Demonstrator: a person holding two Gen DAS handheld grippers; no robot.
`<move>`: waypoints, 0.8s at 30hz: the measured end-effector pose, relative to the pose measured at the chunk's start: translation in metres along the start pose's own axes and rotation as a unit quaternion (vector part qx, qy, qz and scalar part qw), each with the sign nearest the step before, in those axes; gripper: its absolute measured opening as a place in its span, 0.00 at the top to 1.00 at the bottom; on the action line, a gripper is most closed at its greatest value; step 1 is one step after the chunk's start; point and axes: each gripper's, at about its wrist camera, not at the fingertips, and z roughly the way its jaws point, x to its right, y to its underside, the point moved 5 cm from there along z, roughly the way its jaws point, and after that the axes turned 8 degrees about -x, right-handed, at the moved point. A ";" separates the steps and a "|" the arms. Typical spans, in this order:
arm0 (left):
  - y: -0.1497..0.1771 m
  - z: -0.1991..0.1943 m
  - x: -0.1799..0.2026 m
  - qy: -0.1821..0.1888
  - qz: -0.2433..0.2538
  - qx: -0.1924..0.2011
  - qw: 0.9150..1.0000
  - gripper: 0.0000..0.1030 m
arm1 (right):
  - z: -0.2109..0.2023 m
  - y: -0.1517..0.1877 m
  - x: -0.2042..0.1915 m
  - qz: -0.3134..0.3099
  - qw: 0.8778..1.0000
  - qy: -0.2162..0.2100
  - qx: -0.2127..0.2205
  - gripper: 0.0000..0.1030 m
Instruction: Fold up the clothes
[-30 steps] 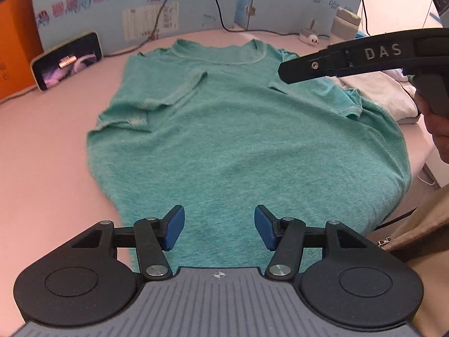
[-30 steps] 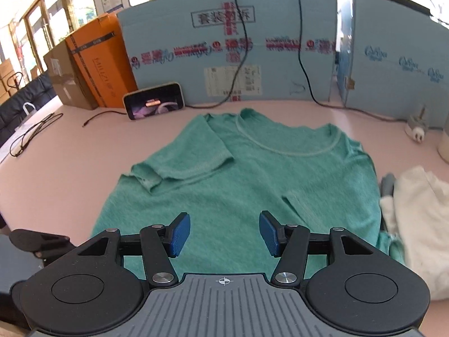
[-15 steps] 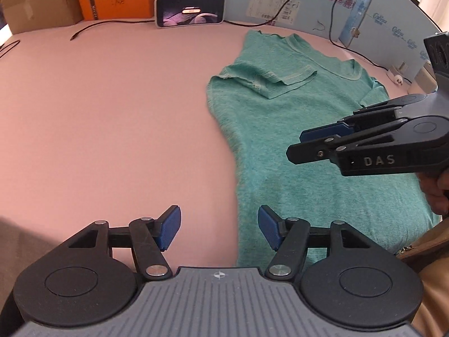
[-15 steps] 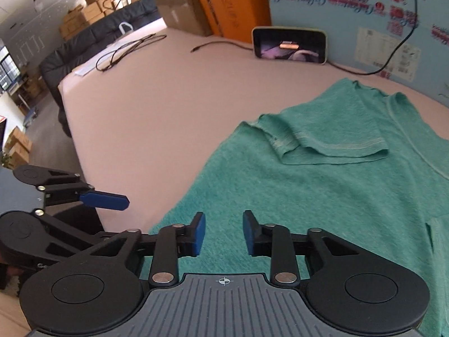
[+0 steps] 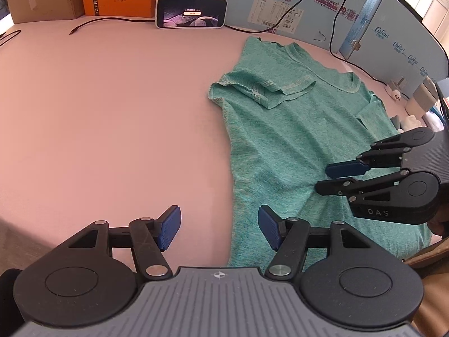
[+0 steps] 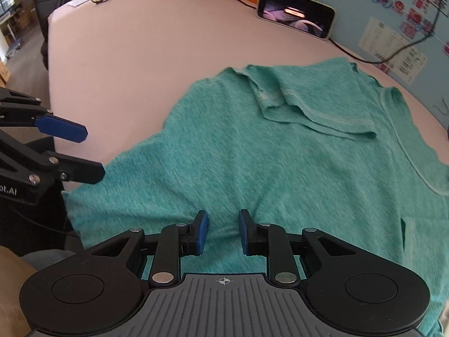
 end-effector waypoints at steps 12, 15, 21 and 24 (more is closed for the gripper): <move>-0.030 0.020 0.008 0.074 -0.024 0.034 0.996 0.44 | -0.007 0.014 0.020 0.050 0.999 0.021 -0.004 0.78; -0.040 0.033 0.003 0.099 -0.061 0.037 0.993 0.67 | -0.005 0.012 0.020 0.055 0.998 0.021 0.000 0.78; -0.053 0.050 -0.001 0.124 -0.099 0.041 0.987 0.76 | -0.005 0.014 0.020 0.065 0.998 0.016 0.008 0.78; -0.055 0.055 0.001 0.139 -0.085 0.037 0.986 0.76 | -0.006 0.015 0.021 0.069 0.997 0.012 0.011 0.78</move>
